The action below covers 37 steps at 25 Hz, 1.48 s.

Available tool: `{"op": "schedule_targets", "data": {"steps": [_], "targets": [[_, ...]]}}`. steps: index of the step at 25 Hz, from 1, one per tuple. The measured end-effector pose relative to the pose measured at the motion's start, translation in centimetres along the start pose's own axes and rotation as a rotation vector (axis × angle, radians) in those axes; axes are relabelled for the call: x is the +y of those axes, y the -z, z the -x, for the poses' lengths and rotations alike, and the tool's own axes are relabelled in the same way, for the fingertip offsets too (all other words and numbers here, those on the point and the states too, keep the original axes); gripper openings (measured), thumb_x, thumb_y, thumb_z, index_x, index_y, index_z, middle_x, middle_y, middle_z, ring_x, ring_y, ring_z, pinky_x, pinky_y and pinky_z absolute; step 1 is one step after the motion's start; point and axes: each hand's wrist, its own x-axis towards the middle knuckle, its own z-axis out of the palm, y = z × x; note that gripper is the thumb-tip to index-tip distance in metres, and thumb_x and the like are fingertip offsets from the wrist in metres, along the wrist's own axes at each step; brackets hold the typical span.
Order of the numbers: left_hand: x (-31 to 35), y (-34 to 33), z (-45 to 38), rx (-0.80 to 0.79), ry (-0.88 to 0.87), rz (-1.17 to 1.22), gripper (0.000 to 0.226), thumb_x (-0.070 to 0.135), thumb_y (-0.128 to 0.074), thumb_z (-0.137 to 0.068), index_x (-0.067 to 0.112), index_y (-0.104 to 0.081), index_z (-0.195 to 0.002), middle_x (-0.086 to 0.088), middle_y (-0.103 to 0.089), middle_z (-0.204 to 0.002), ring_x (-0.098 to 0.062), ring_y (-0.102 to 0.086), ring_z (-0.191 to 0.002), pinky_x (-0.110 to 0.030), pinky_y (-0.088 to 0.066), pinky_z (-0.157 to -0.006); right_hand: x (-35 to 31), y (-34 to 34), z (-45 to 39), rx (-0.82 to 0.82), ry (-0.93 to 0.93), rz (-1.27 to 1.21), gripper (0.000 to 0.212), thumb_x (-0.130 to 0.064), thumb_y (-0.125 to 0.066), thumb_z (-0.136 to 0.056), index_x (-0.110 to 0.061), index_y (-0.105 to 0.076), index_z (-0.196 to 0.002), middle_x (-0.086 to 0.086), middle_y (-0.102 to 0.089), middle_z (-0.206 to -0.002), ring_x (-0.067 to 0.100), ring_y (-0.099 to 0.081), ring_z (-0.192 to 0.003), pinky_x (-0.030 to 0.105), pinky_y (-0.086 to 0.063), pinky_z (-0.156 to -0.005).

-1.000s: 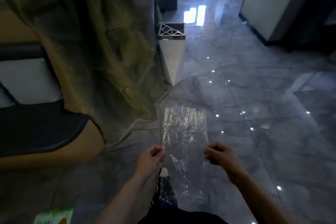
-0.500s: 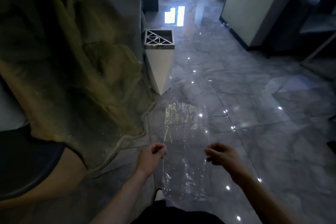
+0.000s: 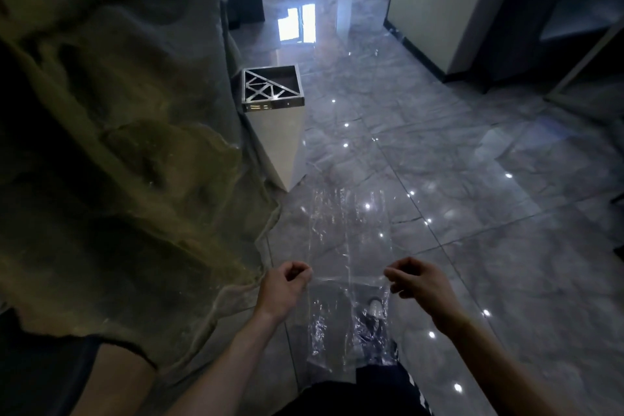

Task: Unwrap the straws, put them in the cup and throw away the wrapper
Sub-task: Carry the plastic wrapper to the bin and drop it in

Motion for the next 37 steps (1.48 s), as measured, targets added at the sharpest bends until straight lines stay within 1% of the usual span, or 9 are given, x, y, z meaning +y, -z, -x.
{"op": "schedule_targets", "data": {"steps": [3, 7, 10, 13, 18, 24, 30, 34, 37], "targets": [[1.8, -2.0, -5.0, -0.002, 0.0, -0.028, 0.014, 0.01, -0.072, -0.084, 0.022, -0.07, -0.077, 0.002, -0.07, -0.073, -0.008, -0.062, -0.068, -0.023, -0.05, -0.069, -1.1, 2.3, -4.9, -0.004, 0.003, -0.022, 0.007, -0.019, -0.069, -0.085, -0.012, -0.07, -0.087, 0.008, -0.072, -0.085, 0.01, -0.067, -0.065, 0.016, -0.052, -0.055], [5.3, -5.6, -12.2, -0.005, 0.021, -0.044, 0.017, 0.013, -0.072, -0.084, 0.026, -0.069, -0.073, 0.008, -0.067, -0.067, 0.001, -0.058, -0.059, -0.02, -0.045, -0.06, -3.4, 6.7, -11.9, -0.033, -0.001, -0.023, 0.008, -0.019, -0.068, -0.086, -0.012, -0.069, -0.089, 0.009, -0.072, -0.086, 0.015, -0.068, -0.072, 0.021, -0.052, -0.06], [8.5, -8.0, -16.3, 0.006, 0.03, -0.074, 0.017, 0.015, -0.071, -0.085, 0.028, -0.068, -0.074, 0.008, -0.068, -0.07, -0.002, -0.059, -0.062, -0.02, -0.045, -0.061, -5.7, 10.1, -16.2, -0.057, -0.003, -0.039, 0.006, -0.016, -0.069, -0.085, -0.011, -0.07, -0.088, 0.007, -0.073, -0.083, 0.016, -0.068, -0.071, 0.026, -0.052, -0.062], [11.5, -10.6, -19.8, 0.018, 0.037, -0.065, 0.017, 0.015, -0.07, -0.085, 0.027, -0.068, -0.074, 0.009, -0.069, -0.069, 0.003, -0.059, -0.059, -0.02, -0.045, -0.061, -7.8, 13.3, -20.3, -0.055, 0.0, -0.054, 0.006, -0.016, -0.07, -0.085, -0.011, -0.071, -0.089, 0.006, -0.073, -0.081, 0.016, -0.068, -0.07, 0.028, -0.053, -0.064], [15.2, -13.4, -24.3, 0.02, 0.05, -0.061, 0.016, 0.012, -0.069, -0.087, 0.024, -0.067, -0.077, 0.004, -0.068, -0.074, -0.008, -0.06, -0.067, -0.016, -0.046, -0.059, -9.9, 16.7, -25.6, -0.055, -0.008, -0.067, 0.007, -0.015, -0.069, -0.085, -0.01, -0.07, -0.089, 0.005, -0.072, -0.08, 0.015, -0.066, -0.067, 0.022, -0.051, -0.058], [17.6, -14.9, -30.2, 0.01, 0.086, -0.045, 0.004, 0.013, -0.067, -0.089, 0.013, -0.07, -0.09, -0.002, -0.07, -0.085, -0.008, -0.061, -0.073, -0.018, -0.048, -0.065, -12.5, 18.5, -31.8, -0.048, -0.026, -0.072, 0.003, -0.014, -0.07, -0.085, -0.013, -0.07, -0.087, 0.004, -0.072, -0.078, 0.014, -0.065, -0.064, 0.022, -0.05, -0.057], [20.1, -14.8, -39.3, 0.001, 0.052, -0.05, 0.009, 0.018, -0.068, -0.089, 0.026, -0.068, -0.083, 0.003, -0.071, -0.086, -0.01, -0.064, -0.08, -0.024, -0.049, -0.072, -16.7, 18.7, -39.2, -0.018, -0.033, -0.04, 0.013, -0.015, -0.068, -0.086, -0.005, -0.069, -0.094, 0.007, -0.07, -0.083, 0.018, -0.065, -0.071, 0.027, -0.05, -0.063], [22.3, -13.4, -46.3, -0.001, 0.029, -0.05, 0.003, 0.022, -0.069, -0.087, 0.023, -0.071, -0.089, 0.002, -0.072, -0.089, -0.012, -0.067, -0.083, -0.027, -0.054, -0.075, -20.7, 18.2, -44.9, 0.018, -0.03, -0.034, 0.014, -0.016, -0.068, -0.086, -0.006, -0.069, -0.095, 0.007, -0.07, -0.084, 0.018, -0.065, -0.074, 0.032, -0.051, -0.069], [24.0, -11.5, -51.6, -0.007, 0.01, -0.061, 0.002, 0.022, -0.069, -0.088, 0.023, -0.07, -0.089, 0.002, -0.072, -0.088, -0.012, -0.066, -0.081, -0.025, -0.051, -0.073, -23.6, 16.9, -49.4, 0.019, -0.036, -0.016, 0.012, -0.017, -0.068, -0.086, -0.008, -0.069, -0.095, 0.006, -0.071, -0.085, 0.017, -0.066, -0.074, 0.033, -0.052, -0.07]]}}
